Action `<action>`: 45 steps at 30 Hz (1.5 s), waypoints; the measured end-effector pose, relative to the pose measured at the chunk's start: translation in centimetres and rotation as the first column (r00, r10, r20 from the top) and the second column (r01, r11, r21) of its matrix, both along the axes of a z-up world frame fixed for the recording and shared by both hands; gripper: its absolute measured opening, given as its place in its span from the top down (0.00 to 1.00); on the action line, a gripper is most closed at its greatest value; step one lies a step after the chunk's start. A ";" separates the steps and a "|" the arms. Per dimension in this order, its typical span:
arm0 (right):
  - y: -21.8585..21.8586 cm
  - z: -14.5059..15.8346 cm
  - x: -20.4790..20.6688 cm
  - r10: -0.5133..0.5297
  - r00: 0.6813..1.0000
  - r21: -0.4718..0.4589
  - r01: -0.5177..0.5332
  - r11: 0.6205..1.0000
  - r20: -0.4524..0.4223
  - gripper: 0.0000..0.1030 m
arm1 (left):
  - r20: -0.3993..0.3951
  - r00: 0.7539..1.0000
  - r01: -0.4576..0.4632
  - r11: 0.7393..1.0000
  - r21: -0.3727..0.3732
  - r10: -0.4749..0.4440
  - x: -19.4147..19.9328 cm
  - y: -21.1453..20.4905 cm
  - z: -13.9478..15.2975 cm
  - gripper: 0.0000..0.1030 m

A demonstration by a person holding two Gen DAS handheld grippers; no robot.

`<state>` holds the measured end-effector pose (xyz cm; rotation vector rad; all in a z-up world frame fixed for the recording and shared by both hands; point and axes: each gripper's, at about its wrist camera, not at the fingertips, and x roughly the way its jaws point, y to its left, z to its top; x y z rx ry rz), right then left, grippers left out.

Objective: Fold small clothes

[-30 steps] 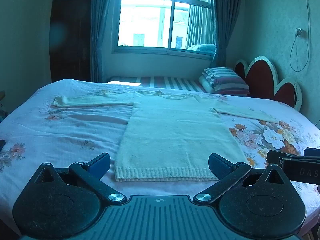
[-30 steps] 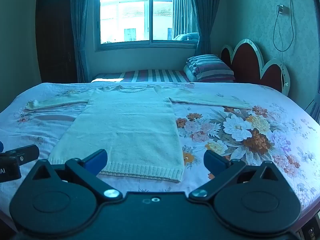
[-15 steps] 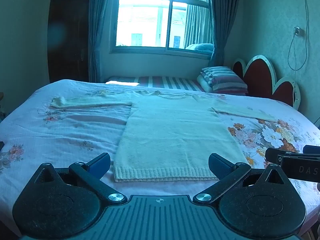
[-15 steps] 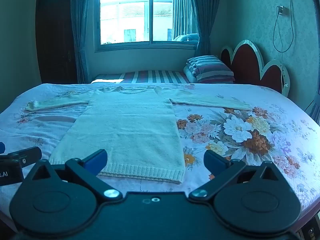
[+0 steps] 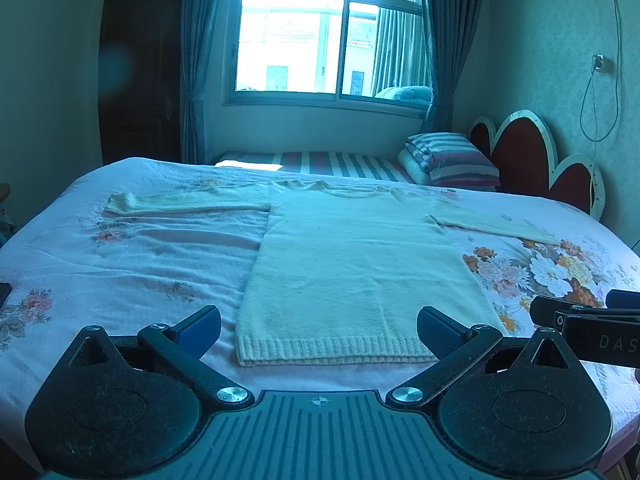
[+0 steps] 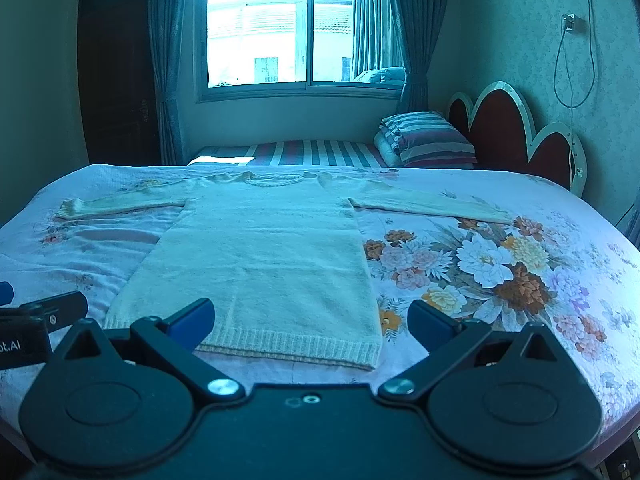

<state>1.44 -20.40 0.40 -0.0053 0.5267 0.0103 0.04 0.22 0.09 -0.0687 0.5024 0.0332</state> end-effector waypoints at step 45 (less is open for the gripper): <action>-0.2 -0.1 0.3 -0.001 1.000 0.002 0.001 1.000 -0.001 0.00 | -0.008 1.000 0.008 1.000 0.000 -0.008 0.6 -0.1 -0.2 0.00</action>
